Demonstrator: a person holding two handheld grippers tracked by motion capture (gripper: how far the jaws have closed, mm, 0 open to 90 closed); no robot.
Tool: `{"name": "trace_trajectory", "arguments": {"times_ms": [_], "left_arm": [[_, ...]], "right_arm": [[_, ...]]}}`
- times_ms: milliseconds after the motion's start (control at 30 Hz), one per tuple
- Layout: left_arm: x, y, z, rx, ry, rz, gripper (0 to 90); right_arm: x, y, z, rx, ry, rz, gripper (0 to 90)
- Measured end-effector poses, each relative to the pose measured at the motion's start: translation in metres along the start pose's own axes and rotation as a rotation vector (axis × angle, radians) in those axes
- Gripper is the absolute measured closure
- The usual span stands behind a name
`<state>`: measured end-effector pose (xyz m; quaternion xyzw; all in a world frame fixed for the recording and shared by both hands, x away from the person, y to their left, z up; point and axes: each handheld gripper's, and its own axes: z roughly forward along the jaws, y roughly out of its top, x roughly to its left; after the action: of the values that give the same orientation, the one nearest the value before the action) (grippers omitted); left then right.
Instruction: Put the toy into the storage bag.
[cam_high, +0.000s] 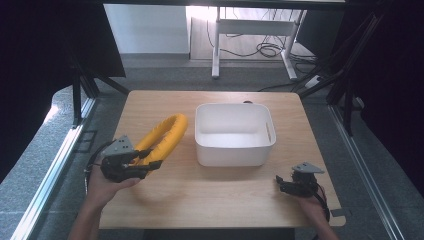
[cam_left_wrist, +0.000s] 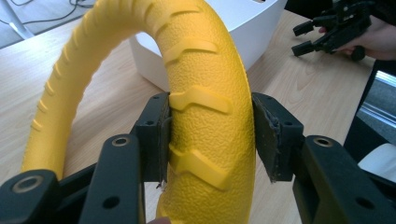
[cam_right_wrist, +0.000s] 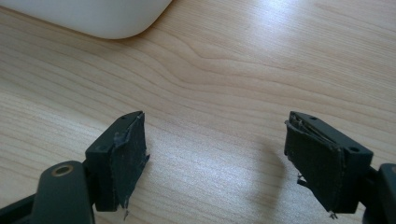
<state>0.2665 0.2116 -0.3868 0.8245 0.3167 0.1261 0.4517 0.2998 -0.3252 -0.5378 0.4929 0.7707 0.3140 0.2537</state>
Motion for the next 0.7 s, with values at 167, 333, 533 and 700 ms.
{"name": "trace_trajectory", "arguments": {"times_ms": [167,333,533,700], "left_arm": [[0.003,0.005,-0.006,-0.016,0.006,-0.015,51.3],[0.009,0.01,-0.014,-0.037,0.007,-0.027,51.3],[0.012,0.021,-0.024,-0.064,0.014,-0.025,51.4],[0.009,0.045,-0.038,-0.109,0.018,0.007,51.3]], "right_arm": [[0.0,0.0,0.0,-0.001,0.003,-0.002,21.1],[0.0,0.0,0.0,-0.001,-0.004,0.001,21.1],[0.0,0.0,0.001,-0.003,-0.005,0.001,21.1],[0.0,0.0,0.0,-0.005,-0.006,-0.002,21.2]]}}
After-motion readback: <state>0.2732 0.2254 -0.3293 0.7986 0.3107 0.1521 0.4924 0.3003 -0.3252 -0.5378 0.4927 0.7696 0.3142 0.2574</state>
